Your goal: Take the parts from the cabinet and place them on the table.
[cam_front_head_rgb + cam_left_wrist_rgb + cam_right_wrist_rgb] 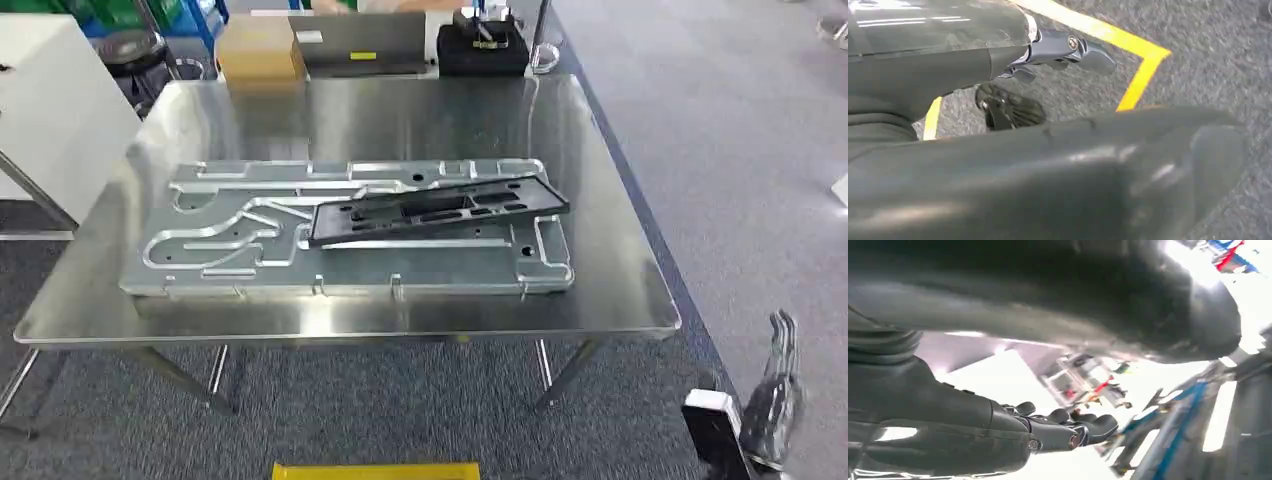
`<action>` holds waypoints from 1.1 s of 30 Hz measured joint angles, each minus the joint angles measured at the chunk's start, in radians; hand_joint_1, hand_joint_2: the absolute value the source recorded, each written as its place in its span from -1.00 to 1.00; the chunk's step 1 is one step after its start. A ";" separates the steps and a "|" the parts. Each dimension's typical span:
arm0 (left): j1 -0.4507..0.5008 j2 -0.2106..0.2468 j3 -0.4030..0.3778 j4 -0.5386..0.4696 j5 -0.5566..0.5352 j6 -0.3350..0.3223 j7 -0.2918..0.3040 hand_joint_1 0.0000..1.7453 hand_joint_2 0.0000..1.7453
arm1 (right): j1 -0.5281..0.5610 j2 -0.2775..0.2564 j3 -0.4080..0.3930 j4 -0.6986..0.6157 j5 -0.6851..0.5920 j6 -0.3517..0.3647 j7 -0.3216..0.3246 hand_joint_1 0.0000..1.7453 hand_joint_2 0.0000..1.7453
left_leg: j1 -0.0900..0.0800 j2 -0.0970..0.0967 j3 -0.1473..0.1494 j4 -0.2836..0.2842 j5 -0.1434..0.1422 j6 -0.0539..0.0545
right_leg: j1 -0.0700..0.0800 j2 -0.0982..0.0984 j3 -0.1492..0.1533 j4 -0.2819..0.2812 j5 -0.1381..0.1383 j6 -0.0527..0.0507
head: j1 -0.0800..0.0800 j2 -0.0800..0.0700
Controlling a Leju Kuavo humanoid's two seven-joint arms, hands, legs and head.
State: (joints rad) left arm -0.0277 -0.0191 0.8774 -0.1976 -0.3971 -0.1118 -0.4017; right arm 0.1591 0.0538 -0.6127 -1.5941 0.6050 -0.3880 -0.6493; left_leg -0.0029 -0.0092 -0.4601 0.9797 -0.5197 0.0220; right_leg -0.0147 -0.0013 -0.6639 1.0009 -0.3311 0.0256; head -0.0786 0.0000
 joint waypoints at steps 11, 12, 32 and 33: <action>-0.001 -0.016 0.034 0.000 -0.008 0.002 0.014 -1.00 -1.00 | -0.089 -0.002 -0.269 0.352 0.267 -0.005 0.046 -1.00 -1.00 | 0.003 0.019 -0.158 0.027 0.122 0.002 | -0.006 0.002 0.184 0.039 -0.191 0.006 | 0.000 0.000; -0.001 -0.020 0.040 0.000 -0.009 0.000 0.015 -1.00 -1.00 | -0.107 -0.024 -0.313 0.449 0.322 -0.018 0.078 -1.00 -1.00 | -0.002 0.019 -0.165 0.030 0.126 -0.002 | 0.003 0.001 0.223 -0.028 -0.215 -0.001 | 0.000 0.000; -0.017 -0.051 0.055 0.001 -0.086 -0.018 0.072 -1.00 -1.00 | -0.203 -0.002 -0.518 1.324 0.597 0.243 0.770 -1.00 -1.00 | 0.007 0.024 0.034 -0.033 0.005 0.011 | 0.006 -0.004 0.023 0.011 -0.061 -0.007 | -0.002 0.000; -0.017 -0.050 0.055 0.001 -0.086 -0.018 0.074 -1.00 -1.00 | -0.204 0.008 -0.518 1.335 0.597 0.248 0.774 -1.00 -1.00 | 0.007 0.024 0.016 -0.033 0.018 0.021 | 0.006 -0.003 0.009 0.058 -0.136 -0.005 | -0.002 0.000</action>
State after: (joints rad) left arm -0.0447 -0.0694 0.9323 -0.1968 -0.4833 -0.1297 -0.3277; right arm -0.0444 0.0614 -1.1303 -0.2590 1.2016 -0.1400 0.1251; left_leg 0.0037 0.0144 -0.4445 0.9463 -0.5018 0.0426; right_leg -0.0091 -0.0039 -0.6546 1.0590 -0.4676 0.0211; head -0.0801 0.0000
